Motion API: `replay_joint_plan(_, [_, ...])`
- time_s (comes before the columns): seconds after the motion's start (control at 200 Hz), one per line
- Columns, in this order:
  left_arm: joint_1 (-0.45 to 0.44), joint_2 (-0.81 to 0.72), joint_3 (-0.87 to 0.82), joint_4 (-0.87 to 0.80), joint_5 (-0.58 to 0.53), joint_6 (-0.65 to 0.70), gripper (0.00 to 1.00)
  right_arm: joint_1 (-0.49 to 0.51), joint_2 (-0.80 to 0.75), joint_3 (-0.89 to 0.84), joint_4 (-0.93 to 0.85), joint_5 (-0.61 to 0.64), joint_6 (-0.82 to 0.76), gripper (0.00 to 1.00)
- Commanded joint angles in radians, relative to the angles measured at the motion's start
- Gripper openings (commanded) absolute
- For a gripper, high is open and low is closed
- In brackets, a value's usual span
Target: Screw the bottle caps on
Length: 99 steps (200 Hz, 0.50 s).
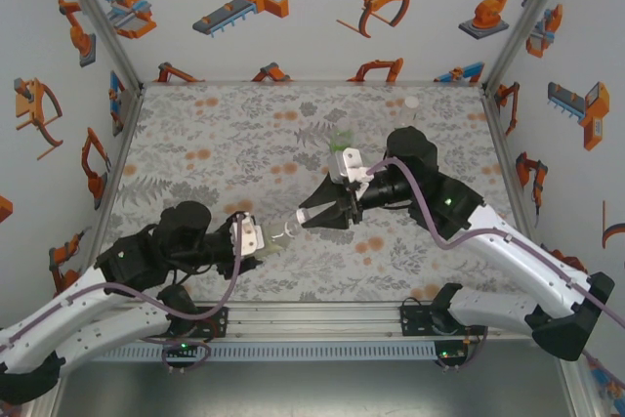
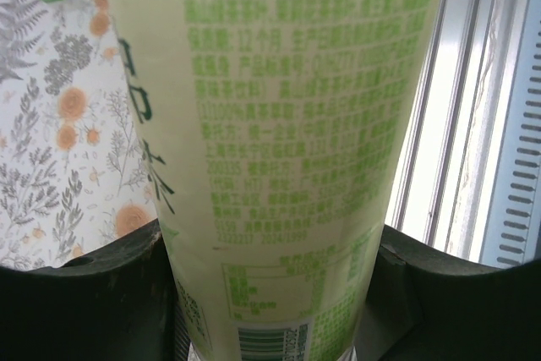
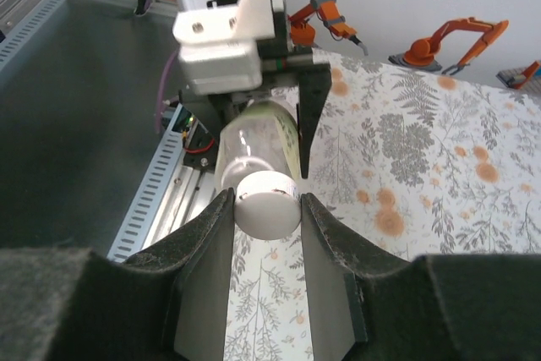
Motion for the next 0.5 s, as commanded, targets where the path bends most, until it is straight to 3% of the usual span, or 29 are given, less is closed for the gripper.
replay_joint_plan(0.0, [-0.003, 0.009, 0.015, -0.012, 0.041, 0.02, 0.0, 0.015, 0.012, 0.032, -0.009, -0.036, -0.035, 0.05])
replay_joint_plan(0.491, [-0.003, -0.005, 0.014, -0.003, 0.061, 0.015, 0.0, 0.039, 0.034, 0.061, -0.159, -0.018, -0.121, 0.05])
